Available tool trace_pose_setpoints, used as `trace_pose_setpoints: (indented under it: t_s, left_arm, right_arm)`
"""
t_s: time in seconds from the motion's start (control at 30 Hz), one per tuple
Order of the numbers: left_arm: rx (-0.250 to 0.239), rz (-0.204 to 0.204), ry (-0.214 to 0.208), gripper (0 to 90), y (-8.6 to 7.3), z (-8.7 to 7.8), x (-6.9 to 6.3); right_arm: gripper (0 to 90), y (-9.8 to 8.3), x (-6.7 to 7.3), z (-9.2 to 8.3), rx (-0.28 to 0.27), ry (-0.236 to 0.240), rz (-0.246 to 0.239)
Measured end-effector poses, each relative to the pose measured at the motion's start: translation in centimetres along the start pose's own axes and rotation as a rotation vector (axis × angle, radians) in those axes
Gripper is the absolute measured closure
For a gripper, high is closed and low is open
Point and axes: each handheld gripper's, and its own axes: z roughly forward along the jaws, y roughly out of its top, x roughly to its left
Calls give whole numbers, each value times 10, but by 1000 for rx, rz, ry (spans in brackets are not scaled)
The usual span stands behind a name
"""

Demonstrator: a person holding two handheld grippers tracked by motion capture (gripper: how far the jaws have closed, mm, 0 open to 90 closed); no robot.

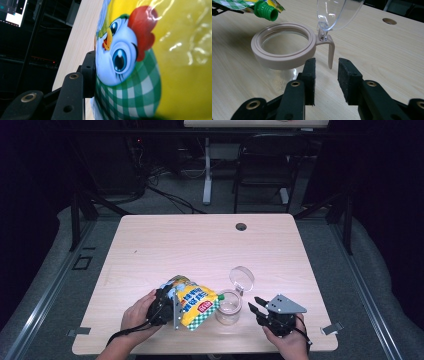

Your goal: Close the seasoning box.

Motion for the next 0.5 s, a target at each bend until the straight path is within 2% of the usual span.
trace_pose_setpoints:
  t_s: [0.5]
  left_arm:
    - [17,53,50,604,3,-5,0]
  right_arm:
    - [671,1,2,1,-1,16,-11]
